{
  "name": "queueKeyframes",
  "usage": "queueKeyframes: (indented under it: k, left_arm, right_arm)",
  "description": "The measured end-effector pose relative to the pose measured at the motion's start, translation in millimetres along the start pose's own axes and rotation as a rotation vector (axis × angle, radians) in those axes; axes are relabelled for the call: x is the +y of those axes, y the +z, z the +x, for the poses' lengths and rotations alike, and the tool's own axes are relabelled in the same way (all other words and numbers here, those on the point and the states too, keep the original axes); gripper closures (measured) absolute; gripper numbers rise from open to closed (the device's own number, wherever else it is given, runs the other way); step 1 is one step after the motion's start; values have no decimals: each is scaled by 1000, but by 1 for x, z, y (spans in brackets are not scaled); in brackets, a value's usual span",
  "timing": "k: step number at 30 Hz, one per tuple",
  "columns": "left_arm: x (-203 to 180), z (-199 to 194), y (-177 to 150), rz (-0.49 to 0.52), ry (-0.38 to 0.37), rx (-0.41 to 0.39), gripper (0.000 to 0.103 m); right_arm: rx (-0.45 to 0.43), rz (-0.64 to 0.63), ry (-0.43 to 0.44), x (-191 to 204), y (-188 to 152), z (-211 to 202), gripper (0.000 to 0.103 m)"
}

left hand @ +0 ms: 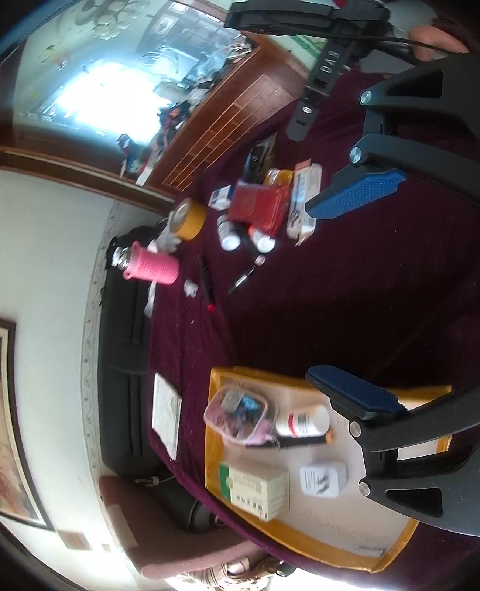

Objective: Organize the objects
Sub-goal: 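Withdraw both grippers from the tray toward the remaining items, then grasp the long white-and-blue medicine box with the left gripper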

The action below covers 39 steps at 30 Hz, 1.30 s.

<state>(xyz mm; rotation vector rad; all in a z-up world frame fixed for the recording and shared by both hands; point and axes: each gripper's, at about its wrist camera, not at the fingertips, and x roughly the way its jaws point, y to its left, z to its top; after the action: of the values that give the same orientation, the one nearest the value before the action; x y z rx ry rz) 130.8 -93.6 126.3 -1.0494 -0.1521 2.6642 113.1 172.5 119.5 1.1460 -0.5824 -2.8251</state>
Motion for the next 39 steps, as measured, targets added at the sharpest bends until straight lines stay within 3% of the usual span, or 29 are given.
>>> queueKeyframes:
  k: [8, 14, 16, 19, 22, 27, 30, 35, 37, 39]
  left_arm:
    - [-44, 27, 2, 101, 18, 73, 26]
    - [-59, 80, -4, 157, 67, 143, 26]
    - [-60, 95, -5, 145, 27, 176, 26]
    - [-69, 114, 5, 175, -52, 144, 26]
    - [-84, 142, 18, 259, -45, 130, 26]
    - [-95, 201, 34, 242, -135, 227, 27]
    - [-103, 206, 27, 191, -275, 270, 27]
    - [-136, 179, -5, 320, -476, 396, 27]
    - [-147, 164, -11, 410, -459, 375, 27]
    - [-156, 156, -12, 493, -372, 320, 26]
  right_arm:
    - [-159, 72, -121, -69, 50, -12, 19]
    - [-141, 154, -60, -100, 65, 30, 19]
    - [-123, 159, -47, -108, 65, 43, 20]
    - [-153, 187, -1, -119, 56, 51, 20]
    - [-129, 238, 8, -132, 53, 58, 20]
    - [-162, 252, 15, -140, 54, 52, 20]
    - [-137, 261, 27, -142, 54, 58, 20]
    - [-94, 268, 44, -143, 51, 66, 20]
    - [-91, 278, 47, -145, 50, 66, 20]
    - [-99, 295, 48, -149, 50, 64, 20]
